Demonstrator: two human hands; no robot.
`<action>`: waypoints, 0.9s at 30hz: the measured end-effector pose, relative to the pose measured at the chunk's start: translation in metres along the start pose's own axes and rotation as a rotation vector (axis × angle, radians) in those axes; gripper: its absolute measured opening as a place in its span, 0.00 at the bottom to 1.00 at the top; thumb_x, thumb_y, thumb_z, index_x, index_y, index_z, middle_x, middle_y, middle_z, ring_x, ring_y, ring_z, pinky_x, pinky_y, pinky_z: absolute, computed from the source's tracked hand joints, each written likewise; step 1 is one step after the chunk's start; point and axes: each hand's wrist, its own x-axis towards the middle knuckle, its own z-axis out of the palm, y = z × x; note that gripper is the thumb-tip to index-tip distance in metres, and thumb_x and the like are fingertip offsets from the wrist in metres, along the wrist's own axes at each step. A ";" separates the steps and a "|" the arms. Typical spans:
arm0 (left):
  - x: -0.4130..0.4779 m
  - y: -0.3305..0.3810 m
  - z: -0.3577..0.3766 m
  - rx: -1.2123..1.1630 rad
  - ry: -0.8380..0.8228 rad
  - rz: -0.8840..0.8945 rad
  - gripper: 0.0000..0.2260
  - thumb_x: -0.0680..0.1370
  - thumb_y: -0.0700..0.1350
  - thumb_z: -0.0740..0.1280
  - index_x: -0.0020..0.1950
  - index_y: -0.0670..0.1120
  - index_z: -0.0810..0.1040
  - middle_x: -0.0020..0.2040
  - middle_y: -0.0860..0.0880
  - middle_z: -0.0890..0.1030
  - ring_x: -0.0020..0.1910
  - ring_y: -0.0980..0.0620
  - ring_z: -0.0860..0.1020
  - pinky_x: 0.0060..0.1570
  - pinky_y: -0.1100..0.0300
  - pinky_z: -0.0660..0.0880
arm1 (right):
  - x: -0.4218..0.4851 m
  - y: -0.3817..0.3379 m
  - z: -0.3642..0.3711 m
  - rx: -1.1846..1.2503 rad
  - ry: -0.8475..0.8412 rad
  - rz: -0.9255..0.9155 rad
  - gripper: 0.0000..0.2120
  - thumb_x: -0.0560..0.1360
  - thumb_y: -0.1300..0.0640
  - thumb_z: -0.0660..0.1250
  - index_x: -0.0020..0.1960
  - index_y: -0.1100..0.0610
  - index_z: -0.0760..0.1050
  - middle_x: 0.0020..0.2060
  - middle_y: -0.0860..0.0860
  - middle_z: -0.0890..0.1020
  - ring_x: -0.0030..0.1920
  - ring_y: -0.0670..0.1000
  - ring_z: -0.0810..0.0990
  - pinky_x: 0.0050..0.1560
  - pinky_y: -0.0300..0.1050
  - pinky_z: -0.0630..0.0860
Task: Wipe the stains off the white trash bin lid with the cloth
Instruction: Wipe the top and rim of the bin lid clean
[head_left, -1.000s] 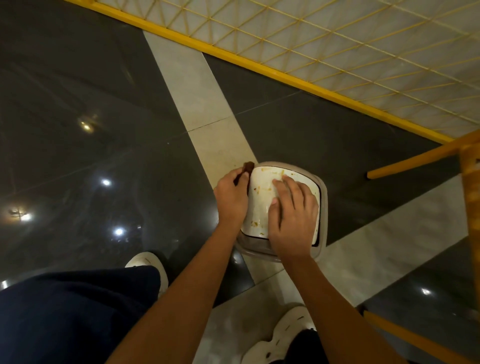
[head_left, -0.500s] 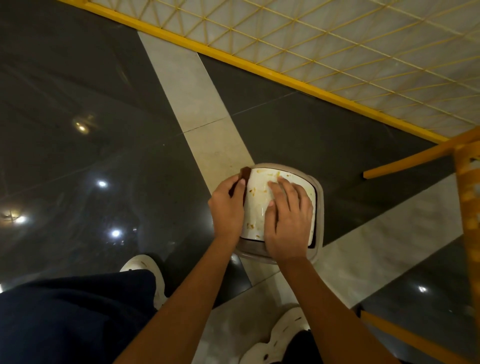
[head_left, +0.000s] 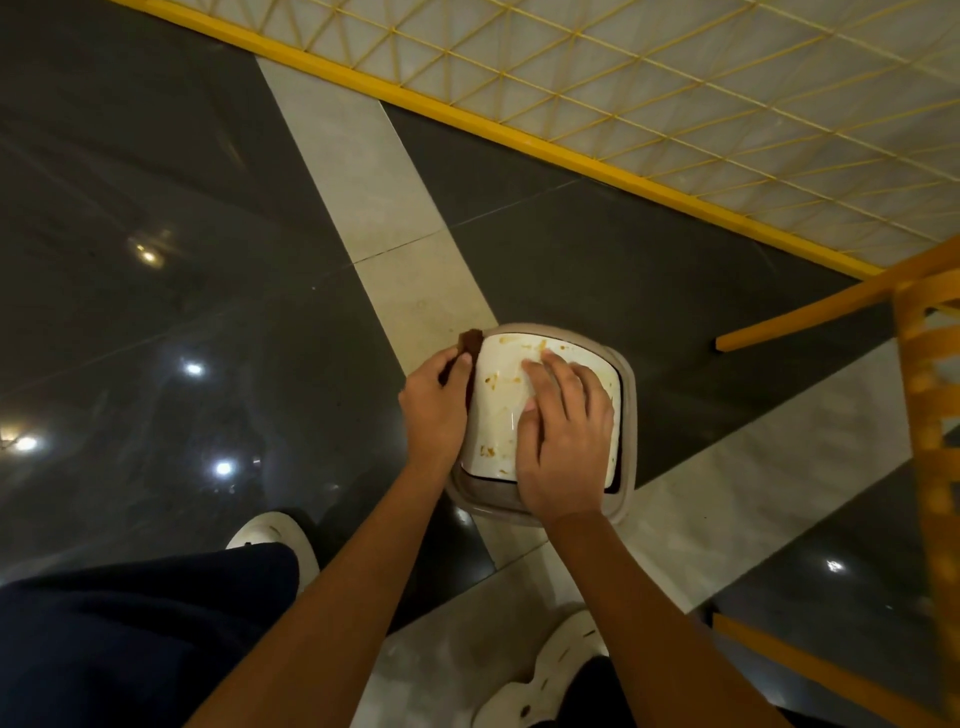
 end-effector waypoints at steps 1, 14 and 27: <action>0.004 0.001 0.001 0.003 -0.003 -0.013 0.10 0.78 0.44 0.62 0.57 0.45 0.79 0.46 0.54 0.78 0.42 0.61 0.74 0.44 0.70 0.68 | 0.000 0.000 0.000 0.002 -0.001 0.002 0.20 0.77 0.51 0.52 0.66 0.54 0.71 0.65 0.53 0.74 0.65 0.58 0.71 0.66 0.59 0.65; 0.023 0.023 0.004 0.111 -0.067 0.134 0.10 0.78 0.41 0.62 0.56 0.43 0.80 0.51 0.48 0.81 0.46 0.59 0.74 0.40 0.79 0.66 | 0.000 -0.002 -0.002 0.045 0.002 0.007 0.20 0.76 0.52 0.52 0.65 0.55 0.71 0.65 0.53 0.74 0.65 0.57 0.69 0.66 0.59 0.66; 0.010 0.034 0.007 0.124 -0.051 0.252 0.10 0.77 0.38 0.62 0.56 0.42 0.79 0.53 0.47 0.81 0.52 0.55 0.76 0.54 0.66 0.69 | 0.000 -0.001 -0.002 0.030 0.009 -0.004 0.20 0.76 0.52 0.52 0.65 0.55 0.72 0.64 0.54 0.75 0.64 0.58 0.71 0.64 0.59 0.67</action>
